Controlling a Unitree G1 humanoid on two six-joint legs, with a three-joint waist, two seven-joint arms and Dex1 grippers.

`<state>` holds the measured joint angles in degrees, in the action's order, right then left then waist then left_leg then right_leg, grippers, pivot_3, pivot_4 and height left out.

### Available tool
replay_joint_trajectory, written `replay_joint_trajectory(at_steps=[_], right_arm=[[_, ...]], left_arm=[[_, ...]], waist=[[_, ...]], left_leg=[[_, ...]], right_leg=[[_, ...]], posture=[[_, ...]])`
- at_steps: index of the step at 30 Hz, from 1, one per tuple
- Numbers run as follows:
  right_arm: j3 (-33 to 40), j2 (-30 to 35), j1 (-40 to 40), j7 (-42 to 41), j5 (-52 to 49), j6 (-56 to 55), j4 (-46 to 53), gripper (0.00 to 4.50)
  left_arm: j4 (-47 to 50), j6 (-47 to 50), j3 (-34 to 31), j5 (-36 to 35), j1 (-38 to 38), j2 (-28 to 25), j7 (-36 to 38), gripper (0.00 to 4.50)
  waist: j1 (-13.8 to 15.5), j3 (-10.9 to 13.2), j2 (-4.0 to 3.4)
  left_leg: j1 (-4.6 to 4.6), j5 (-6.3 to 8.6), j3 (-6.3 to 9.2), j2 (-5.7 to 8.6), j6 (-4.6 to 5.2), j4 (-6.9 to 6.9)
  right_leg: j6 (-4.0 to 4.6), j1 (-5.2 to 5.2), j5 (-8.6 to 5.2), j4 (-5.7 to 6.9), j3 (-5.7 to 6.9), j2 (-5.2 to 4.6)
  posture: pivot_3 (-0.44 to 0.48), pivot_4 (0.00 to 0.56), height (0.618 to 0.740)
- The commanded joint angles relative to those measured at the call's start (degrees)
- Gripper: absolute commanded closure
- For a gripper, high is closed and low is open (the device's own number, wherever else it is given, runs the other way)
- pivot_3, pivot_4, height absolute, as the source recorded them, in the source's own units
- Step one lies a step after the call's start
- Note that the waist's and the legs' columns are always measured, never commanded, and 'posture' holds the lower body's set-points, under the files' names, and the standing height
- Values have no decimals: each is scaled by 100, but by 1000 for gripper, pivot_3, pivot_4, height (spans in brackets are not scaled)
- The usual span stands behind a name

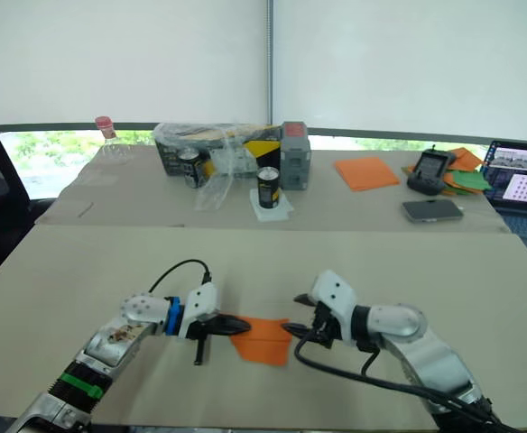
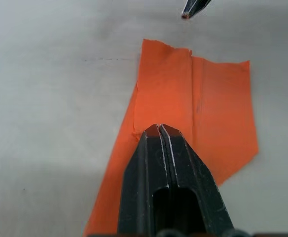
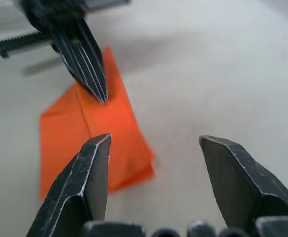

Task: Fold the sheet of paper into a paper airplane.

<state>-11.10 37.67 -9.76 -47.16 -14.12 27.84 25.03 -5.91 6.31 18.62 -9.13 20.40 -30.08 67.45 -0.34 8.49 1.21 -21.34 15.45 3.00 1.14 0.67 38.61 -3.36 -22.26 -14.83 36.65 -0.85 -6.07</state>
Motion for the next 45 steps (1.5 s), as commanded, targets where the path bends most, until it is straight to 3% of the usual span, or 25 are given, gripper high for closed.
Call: replay_joint_trajectory(at_steps=[1,8,15,24,38,45], right_arm=[[-165,-264,37,266,283,-468,110,2101],[-479,-774,421,364,287,-576,-261,4487],[-701,-947,421,325,492,-458,-1035,4487],[-1018,-771,452,417,748,-59,-1173,4487],[-1094,-790,323,477,744,-109,-1325,4487],[-1100,-796,170,449,705,-91,-1442,4487]], left_arm=[[-73,7,214,171,-61,-24,118,4500],[-21,77,238,194,0,-11,91,4500],[98,135,186,197,-79,-110,85,4500],[180,206,485,279,32,22,236,4500],[-409,-185,165,554,-489,-710,-5,4500],[-487,121,-31,402,-576,-1073,73,4500]], waist=[[-1,0,0],[3,0,0],[-36,0,-2],[-36,-7,1],[-62,-61,-1],[-82,-64,0]], left_leg=[[-1,0,-1,1,0,0],[-1,0,-1,1,1,0],[4,1,0,0,1,0],[12,1,0,0,2,-1],[36,1,0,-9,2,-29],[119,1,0,-25,2,-74]], right_leg=[[0,0,0,-1,-1,0],[0,1,0,-4,-1,-1],[1,1,0,0,-2,0],[1,9,0,0,-2,1],[6,15,-3,1,-5,8],[28,81,-21,-3,-8,29]], posture=[[0,150,740],[0,150,740],[0,150,740],[0,150,740],[0,150,740],[0,150,740]])
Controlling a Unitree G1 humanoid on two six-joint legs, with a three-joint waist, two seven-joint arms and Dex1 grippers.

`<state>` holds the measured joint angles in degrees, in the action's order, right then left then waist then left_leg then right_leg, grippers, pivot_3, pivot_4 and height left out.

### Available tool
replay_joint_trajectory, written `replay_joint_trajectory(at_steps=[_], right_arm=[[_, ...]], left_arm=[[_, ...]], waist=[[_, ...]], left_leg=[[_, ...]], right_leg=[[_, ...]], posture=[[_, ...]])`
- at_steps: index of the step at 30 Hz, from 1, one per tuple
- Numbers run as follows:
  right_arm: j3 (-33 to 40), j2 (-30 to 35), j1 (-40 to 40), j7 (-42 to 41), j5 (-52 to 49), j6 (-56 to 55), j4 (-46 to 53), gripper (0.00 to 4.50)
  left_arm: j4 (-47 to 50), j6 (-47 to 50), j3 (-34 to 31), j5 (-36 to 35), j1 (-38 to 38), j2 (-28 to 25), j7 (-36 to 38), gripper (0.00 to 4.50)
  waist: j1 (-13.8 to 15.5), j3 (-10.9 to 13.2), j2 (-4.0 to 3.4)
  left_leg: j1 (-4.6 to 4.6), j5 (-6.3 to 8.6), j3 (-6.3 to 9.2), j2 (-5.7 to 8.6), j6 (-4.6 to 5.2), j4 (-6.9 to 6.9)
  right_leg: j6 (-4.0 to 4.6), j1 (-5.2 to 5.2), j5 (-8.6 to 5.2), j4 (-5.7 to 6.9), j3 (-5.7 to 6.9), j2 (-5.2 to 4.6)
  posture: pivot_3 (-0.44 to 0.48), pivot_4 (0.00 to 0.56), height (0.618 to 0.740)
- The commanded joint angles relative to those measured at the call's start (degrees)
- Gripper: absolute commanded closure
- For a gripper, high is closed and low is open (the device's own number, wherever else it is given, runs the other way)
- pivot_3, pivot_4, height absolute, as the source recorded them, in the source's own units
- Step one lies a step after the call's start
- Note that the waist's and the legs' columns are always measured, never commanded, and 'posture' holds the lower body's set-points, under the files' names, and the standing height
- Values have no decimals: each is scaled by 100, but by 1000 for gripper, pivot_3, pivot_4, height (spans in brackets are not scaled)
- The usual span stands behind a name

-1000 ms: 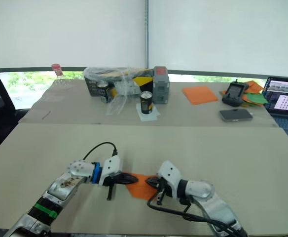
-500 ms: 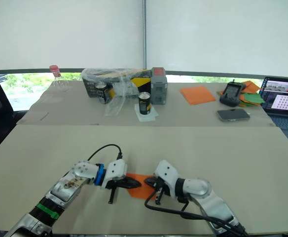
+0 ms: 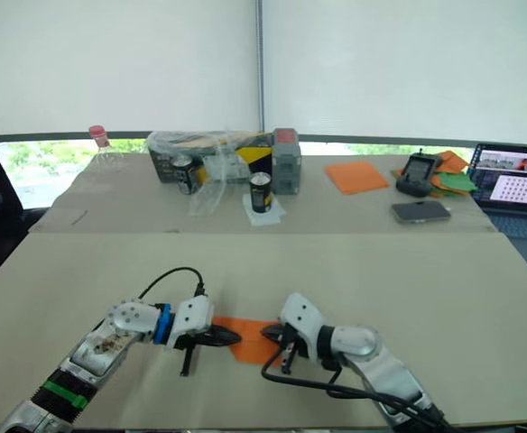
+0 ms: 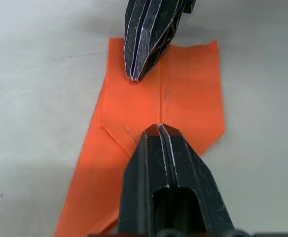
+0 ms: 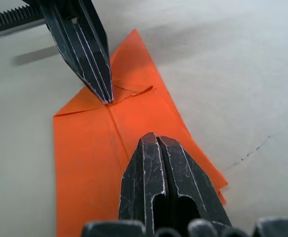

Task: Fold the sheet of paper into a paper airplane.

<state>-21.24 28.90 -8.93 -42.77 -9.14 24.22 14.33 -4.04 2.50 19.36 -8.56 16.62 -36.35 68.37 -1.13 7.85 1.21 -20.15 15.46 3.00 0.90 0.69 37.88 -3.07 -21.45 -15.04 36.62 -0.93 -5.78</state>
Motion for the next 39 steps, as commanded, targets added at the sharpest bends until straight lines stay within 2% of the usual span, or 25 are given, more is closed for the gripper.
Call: replay_joint_trajectory(at_steps=[1,4,8,11,17,19,23,27,29,31,33,37,39], right_arm=[[-89,65,62,17,202,292,-384,4487],[-96,31,11,38,196,310,-437,4487],[-92,15,-20,40,194,308,-480,4487],[-93,-2,-27,48,196,302,-500,4487],[-105,-67,49,65,176,327,-456,4487],[-104,-78,59,63,188,328,-458,4487],[-87,-81,66,66,195,349,-450,4487],[-75,-73,89,78,203,378,-414,4487],[-65,-65,112,85,198,394,-389,4487],[-59,-59,125,89,189,412,-376,4487],[-59,-59,126,87,185,427,-373,4487],[-70,-75,112,85,196,448,-387,4487],[-107,-92,86,88,218,455,-403,4487]], left_arm=[[-655,494,-130,290,-199,-510,50,4500],[-555,462,-159,220,-256,-658,174,4500],[-576,302,-216,327,-310,-814,177,4500],[-482,380,-435,74,-325,-755,173,4500],[329,1532,-1406,-1587,-34,49,-112,4500],[499,1816,-1525,-1802,12,135,-138,4500],[763,1953,-1324,-1762,-47,90,19,4500],[1051,2314,-1145,-1742,-301,-250,305,4500],[1301,2664,-1085,-1841,-520,-657,585,4500],[1595,3163,-1095,-2142,-705,-1082,907,4500],[1759,3515,-1231,-2502,-730,-1241,1015,4500],[1725,3602,-1526,-2825,-491,-897,715,4500],[1496,3252,-1440,-2549,-247,-526,405,4500]], waist=[[-6,0,0],[-5,-1,-4],[16,-6,-15],[4,-5,-17],[34,8,7],[34,9,19],[15,9,16],[10,11,14],[9,13,13],[12,16,10],[25,19,7],[48,19,12],[39,18,15]], left_leg=[[6,0,1,-5,0,-2],[11,1,1,-43,-1,-3],[18,3,-2,-71,2,-11],[20,4,-2,-75,2,-12],[-7,5,-2,-76,3,-9],[-23,4,-2,-75,2,-5],[-30,4,-8,-72,2,-8],[-34,4,-9,-73,2,-12],[-38,4,-10,-73,2,-12],[-42,5,-9,-75,2,-13],[-43,5,-7,-77,2,-13],[-42,4,-5,-78,1,-10],[-43,4,-7,-75,1,-9]], right_leg=[[-3,6,-6,0,1,5],[-20,8,-27,1,4,43],[32,8,-25,8,12,62],[49,8,-21,11,13,66],[54,-24,-21,20,13,67],[64,-44,-14,27,13,66],[68,-57,-12,26,8,66],[69,-63,-12,23,6,68],[70,-68,-12,23,6,68],[73,-71,-14,23,7,69],[74,-71,-15,21,8,68],[74,-66,-15,18,12,59],[75,-65,-14,18,11,63]], posture=[[0,150,740],[0,150,740],[0,150,740],[0,150,740],[0,150,740],[0,150,740],[0,150,740],[0,150,740],[0,150,740],[0,150,740],[0,150,740],[0,150,740],[0,150,740]])
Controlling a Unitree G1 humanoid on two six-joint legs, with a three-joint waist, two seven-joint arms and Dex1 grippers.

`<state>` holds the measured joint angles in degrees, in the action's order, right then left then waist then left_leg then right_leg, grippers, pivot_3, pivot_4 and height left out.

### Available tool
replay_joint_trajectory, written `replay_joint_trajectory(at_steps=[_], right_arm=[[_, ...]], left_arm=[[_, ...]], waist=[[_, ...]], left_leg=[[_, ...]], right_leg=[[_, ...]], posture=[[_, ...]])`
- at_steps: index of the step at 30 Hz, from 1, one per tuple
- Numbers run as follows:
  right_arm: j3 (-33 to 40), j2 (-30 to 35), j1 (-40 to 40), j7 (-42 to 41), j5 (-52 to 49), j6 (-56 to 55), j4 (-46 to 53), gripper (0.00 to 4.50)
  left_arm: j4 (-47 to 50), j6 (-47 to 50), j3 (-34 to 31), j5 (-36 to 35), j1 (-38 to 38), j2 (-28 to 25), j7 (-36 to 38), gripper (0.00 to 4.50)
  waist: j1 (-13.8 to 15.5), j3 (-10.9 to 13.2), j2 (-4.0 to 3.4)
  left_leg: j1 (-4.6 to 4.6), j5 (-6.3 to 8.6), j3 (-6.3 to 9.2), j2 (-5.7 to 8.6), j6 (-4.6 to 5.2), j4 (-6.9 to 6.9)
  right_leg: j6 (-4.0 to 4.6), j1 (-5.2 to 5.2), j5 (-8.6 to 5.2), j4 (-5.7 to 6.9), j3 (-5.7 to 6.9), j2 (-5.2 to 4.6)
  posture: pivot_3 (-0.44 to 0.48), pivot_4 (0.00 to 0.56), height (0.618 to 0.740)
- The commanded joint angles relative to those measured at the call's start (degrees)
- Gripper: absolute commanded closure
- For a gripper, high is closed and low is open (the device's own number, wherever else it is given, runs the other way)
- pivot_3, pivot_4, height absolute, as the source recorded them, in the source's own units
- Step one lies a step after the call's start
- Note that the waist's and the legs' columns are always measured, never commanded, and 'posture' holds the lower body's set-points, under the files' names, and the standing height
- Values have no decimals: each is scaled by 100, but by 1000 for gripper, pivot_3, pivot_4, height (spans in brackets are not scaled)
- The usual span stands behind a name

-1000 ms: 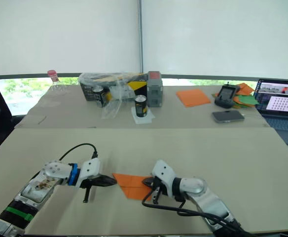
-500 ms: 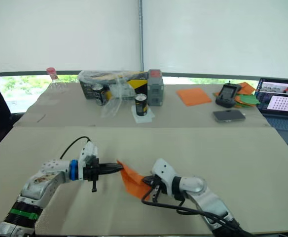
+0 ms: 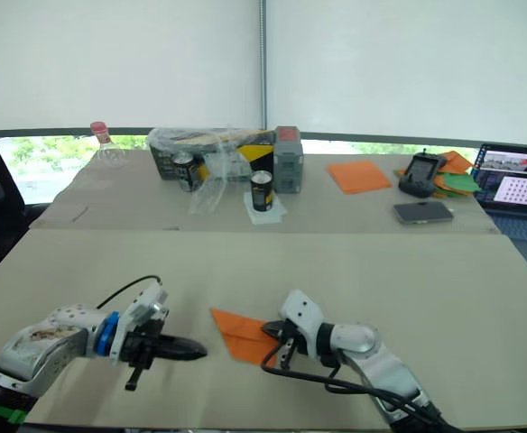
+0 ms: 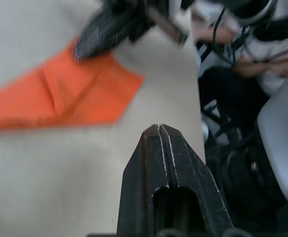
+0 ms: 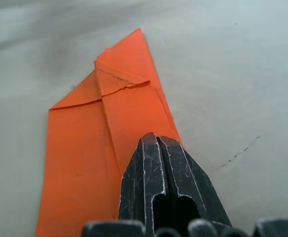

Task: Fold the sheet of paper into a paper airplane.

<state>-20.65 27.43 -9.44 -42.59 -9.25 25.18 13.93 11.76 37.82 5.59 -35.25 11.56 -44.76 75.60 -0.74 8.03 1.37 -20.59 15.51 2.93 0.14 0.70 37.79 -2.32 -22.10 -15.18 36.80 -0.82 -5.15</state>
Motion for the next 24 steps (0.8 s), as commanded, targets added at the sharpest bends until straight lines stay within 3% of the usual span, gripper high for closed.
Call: replay_joint_trajectory(at_steps=[1,7,14,18,22,24], right_arm=[[-187,57,121,68,243,365,-365,4487],[-196,106,148,132,272,404,-283,4487],[-94,122,320,285,216,529,-96,4487],[-80,154,362,306,192,533,-52,4487],[-87,143,353,313,183,546,-69,4487],[-94,137,336,307,194,544,-87,4487]], left_arm=[[-187,-450,84,323,364,454,-426,4500],[-799,-1361,1184,1910,523,777,-1024,4500],[-1379,-1816,1522,2647,511,829,-1296,4500],[-1259,-1751,1392,2337,438,974,-1205,4500],[-831,-1671,737,1247,407,1391,-954,4500],[-767,-1591,513,1039,441,1531,-1033,4500]], waist=[[2,0,-1],[-26,-2,-3],[42,-8,-8],[46,-11,-13],[45,-10,-12],[37,-7,-5]], left_leg=[[0,0,0,3,0,0],[-3,0,-4,3,1,-4],[7,-1,0,5,-1,0],[26,-1,-1,4,-1,-1],[14,-1,-1,4,-1,-1],[-12,-1,1,4,-1,3]], right_leg=[[0,0,0,-1,0,1],[3,-5,2,-2,-8,8],[5,10,3,-4,-2,-2],[1,31,1,-8,-1,-1],[0,20,1,-8,-2,-3],[1,-3,2,-5,0,-1]], posture=[[0,150,740],[0,150,740],[0,150,740],[0,150,740],[0,150,740],[0,150,740]])
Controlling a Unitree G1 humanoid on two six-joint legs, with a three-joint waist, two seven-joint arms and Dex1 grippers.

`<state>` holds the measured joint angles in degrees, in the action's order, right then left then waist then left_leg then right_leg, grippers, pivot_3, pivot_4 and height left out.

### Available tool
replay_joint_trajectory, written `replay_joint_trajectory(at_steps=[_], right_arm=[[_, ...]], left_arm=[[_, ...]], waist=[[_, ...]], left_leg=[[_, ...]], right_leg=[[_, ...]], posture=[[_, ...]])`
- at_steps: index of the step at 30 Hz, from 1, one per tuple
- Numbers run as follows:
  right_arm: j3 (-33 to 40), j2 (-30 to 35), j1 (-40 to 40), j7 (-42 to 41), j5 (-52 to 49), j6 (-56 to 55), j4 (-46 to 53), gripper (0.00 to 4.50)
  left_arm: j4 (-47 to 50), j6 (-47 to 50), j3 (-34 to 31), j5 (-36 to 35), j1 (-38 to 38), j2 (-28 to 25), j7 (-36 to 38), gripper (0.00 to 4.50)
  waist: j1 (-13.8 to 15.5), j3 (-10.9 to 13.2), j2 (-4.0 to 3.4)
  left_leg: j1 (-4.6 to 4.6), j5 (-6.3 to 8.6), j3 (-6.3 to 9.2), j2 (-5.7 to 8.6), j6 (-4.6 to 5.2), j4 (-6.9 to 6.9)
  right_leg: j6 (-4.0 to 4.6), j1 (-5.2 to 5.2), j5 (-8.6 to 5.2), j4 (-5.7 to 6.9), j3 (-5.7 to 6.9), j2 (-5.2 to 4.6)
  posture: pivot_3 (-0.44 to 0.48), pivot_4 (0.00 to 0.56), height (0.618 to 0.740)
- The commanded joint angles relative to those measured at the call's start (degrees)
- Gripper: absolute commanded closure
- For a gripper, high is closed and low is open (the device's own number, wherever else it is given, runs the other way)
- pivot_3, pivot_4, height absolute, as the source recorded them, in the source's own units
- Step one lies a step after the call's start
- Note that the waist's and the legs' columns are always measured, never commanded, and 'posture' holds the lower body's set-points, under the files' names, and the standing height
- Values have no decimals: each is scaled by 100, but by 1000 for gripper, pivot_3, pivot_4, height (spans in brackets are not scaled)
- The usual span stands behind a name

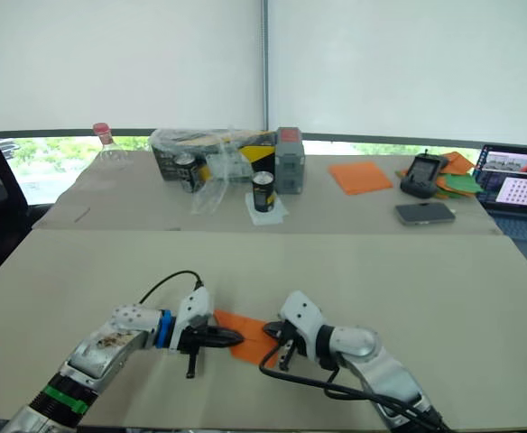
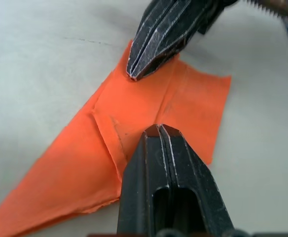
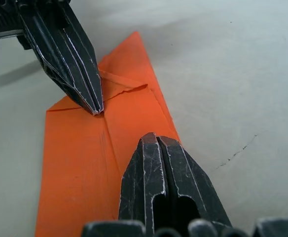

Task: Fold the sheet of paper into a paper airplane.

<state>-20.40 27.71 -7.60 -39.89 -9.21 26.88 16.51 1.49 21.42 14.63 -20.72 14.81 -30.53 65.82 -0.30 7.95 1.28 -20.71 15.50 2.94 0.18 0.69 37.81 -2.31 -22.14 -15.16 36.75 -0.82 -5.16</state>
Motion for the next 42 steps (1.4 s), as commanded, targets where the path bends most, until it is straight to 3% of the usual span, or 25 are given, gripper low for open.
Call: replay_joint_trajectory(at_steps=[1,11,18,28,42], right_arm=[[-121,111,145,32,193,372,-353,4487],[-161,163,103,26,229,375,-344,4487],[-152,264,-65,-5,350,79,-198,4487],[-541,131,-593,-525,405,-102,-504,4487],[-689,-21,-283,-746,415,-205,-269,4487]], left_arm=[[255,64,-447,-425,133,145,-109,4500],[-277,-513,83,553,-26,-201,9,4500],[-696,-488,406,1000,-86,-122,-218,4500],[-611,-279,387,966,-120,-127,-268,4500],[-640,-135,367,948,-10,-131,-193,4500]], waist=[[-18,1,3],[-33,2,2],[-9,-3,-6],[-18,-5,-8],[-34,-12,-15]], left_leg=[[-5,0,1,1,0,2],[-5,0,1,3,0,1],[0,0,1,5,0,1],[12,0,0,4,0,1],[21,1,0,1,1,-5]], right_leg=[[1,-5,1,1,2,2],[1,-5,1,-2,2,2],[1,3,0,-3,3,-1],[0,10,0,0,2,1],[0,15,0,0,2,4]], posture=[[0,150,740],[0,150,740],[0,150,740],[0,150,740],[0,150,740]])
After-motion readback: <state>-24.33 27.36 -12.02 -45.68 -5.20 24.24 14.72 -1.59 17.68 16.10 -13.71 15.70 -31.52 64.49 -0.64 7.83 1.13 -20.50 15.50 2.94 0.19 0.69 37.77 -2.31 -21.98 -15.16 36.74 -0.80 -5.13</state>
